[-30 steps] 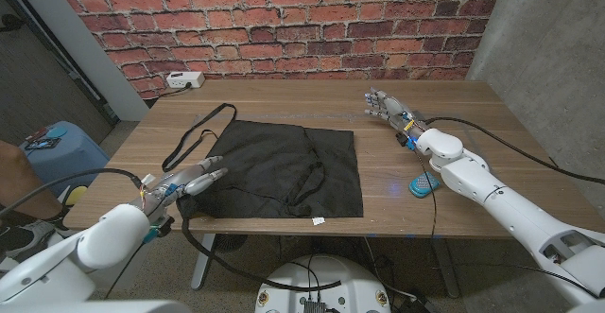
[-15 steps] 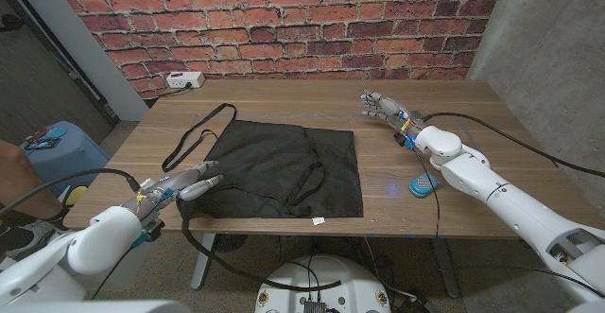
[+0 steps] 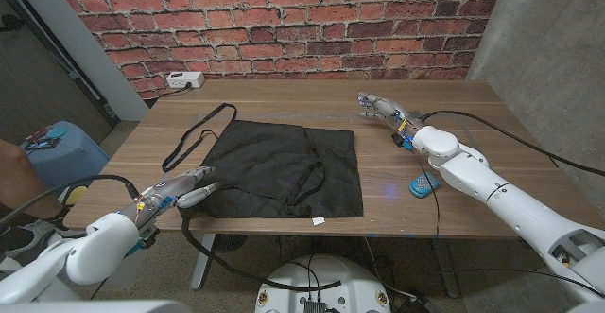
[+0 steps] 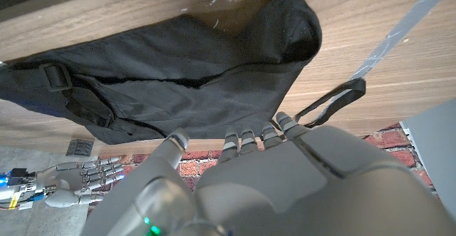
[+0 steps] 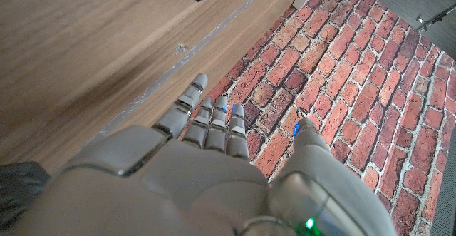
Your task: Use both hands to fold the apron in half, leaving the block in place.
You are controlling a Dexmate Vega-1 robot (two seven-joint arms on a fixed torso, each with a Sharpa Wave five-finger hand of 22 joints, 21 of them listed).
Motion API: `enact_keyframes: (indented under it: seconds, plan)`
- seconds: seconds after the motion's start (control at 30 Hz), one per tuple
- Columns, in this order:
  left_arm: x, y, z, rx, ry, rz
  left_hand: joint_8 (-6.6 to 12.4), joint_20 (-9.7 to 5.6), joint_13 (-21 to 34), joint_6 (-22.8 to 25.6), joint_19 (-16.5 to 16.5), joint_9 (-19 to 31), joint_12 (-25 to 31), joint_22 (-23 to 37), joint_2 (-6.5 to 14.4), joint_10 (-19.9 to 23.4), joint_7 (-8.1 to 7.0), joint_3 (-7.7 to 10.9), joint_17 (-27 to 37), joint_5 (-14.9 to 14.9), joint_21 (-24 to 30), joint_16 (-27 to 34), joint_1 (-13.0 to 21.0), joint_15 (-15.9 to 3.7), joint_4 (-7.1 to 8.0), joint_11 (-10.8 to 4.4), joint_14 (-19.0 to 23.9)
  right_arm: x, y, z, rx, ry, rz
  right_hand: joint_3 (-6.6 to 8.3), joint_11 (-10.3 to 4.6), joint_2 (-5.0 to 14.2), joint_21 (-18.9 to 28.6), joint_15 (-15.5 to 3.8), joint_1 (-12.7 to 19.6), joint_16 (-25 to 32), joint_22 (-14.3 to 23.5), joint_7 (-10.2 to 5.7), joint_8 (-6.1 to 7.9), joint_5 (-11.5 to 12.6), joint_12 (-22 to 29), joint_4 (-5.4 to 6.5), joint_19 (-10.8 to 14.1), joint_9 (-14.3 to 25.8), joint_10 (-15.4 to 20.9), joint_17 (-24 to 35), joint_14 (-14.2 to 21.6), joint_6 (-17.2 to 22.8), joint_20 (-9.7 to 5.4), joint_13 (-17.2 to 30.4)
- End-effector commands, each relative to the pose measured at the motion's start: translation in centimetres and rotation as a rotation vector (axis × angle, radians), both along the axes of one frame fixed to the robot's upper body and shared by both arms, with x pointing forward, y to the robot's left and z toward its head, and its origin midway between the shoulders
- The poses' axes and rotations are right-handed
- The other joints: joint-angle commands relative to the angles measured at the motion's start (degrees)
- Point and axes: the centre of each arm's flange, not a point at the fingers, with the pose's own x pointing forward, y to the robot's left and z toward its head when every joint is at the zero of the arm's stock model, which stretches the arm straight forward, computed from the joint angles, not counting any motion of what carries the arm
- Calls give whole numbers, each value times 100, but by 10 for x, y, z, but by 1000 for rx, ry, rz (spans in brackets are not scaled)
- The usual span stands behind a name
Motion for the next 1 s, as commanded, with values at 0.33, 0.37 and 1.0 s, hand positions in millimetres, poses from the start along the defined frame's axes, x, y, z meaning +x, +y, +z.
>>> enact_keyframes:
  seconds: [0.33, 0.37, 1.0]
  plan:
    - [-4, 0, -18, 173, -67, 132, -16, 44, 27, -32, -5, 28, -39, 19, -16, -135, 1, -44, 54, -7, 61, 25, -150, -37, 117, 11, -24, -3, 5, -16, -5, 8, -118, -58, 5, -27, 131, -2, 197, 171, 40, 33, 115, -37, 144, -200, 509, 12, 594, 47, 536, 592, 141, 24]
    - [-4, -1, -19, 178, -80, 143, -18, 29, 27, -37, -4, 28, -40, 19, -17, -137, 3, -45, 55, -7, 62, 25, -155, -35, 122, 9, -24, -3, 5, -17, -4, 7, -120, -60, -6, -27, 135, -1, 197, 174, 40, 37, 116, -38, 142, -200, 525, 12, 597, 48, 548, 601, 143, 24]
    - [9, -7, -31, 201, -115, 190, -35, 24, 27, -123, 0, 26, -40, 20, -19, -181, 19, -55, 48, 3, 71, 18, -232, 23, 176, 12, -64, -11, 4, -14, -8, -39, -213, -100, 34, -15, 218, -2, 333, 313, 48, 65, 171, -45, 223, -303, 1066, 8, 1184, 55, 1156, 1156, 175, 12]
